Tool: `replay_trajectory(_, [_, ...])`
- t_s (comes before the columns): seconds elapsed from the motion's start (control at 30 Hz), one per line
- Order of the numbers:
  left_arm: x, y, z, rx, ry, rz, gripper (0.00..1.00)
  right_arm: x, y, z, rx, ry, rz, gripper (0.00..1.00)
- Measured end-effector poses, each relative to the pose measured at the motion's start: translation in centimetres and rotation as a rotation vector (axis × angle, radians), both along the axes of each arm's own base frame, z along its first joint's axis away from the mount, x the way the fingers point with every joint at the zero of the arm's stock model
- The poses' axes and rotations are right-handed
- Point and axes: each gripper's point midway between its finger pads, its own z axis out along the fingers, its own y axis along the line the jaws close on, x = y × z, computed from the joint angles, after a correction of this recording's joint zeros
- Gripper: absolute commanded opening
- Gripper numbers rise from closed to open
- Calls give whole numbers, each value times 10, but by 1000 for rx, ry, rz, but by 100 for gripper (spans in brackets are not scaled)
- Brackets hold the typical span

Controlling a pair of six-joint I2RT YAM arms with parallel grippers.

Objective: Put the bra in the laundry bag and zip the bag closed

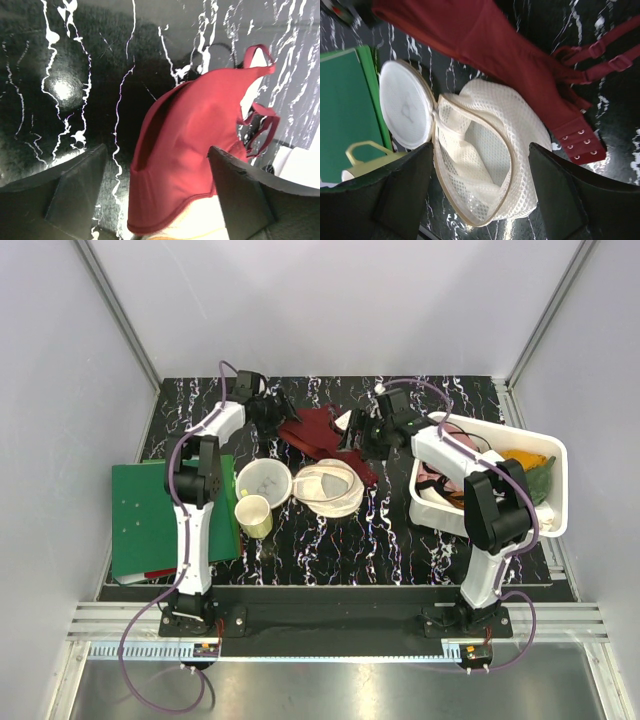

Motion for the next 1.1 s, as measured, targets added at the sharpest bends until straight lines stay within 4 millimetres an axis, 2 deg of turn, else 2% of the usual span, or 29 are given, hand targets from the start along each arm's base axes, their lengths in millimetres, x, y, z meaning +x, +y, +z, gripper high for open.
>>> replay_trajectory(0.03, [0, -1, -1, -2, 5, 2, 74, 3, -2, 4, 7, -7, -10, 85])
replay_trajectory(0.07, [-1, -2, -4, -3, 10, 2, 63, 7, -6, 8, 14, -15, -24, 85])
replay_trajectory(0.13, [-2, -3, -7, -9, 21, 4, 53, 14, -13, 16, 27, -32, -48, 86])
replay_trajectory(0.17, [-2, -3, -7, -11, 24, 4, 44, 17, -15, 20, 33, -38, -59, 86])
replay_trajectory(0.37, [-1, -5, -3, -20, 14, -7, 17, 25, -13, 36, 97, -47, -68, 96])
replay_trajectory(0.47, [3, -6, 0, -20, -16, -20, 13, 28, -6, 47, 133, -62, -42, 98])
replay_trajectory(0.5, [5, -7, 2, -20, -27, -24, 5, 30, -4, 49, 141, -67, -34, 99])
replay_trajectory(0.53, [7, -7, 4, -17, -44, -33, 2, 32, -2, 53, 152, -75, -18, 99])
replay_trajectory(0.63, [11, -8, 16, -5, -101, -58, 0, 41, 1, 58, 179, -96, 34, 100])
replay_trajectory(0.73, [14, -10, 44, -5, -185, -83, 0, 51, -3, 60, 186, -116, 70, 100])
replay_trajectory(0.83, [14, -14, 93, -28, -312, -109, 0, 59, -8, 65, 177, -152, 117, 100])
replay_trajectory(1.0, [9, -24, 167, -94, -491, -168, 0, 58, -5, 79, 172, -203, 211, 100])
replay_trajectory(1.1, [2, -29, 194, -126, -551, -204, 0, 56, 0, 91, 192, -228, 255, 100])
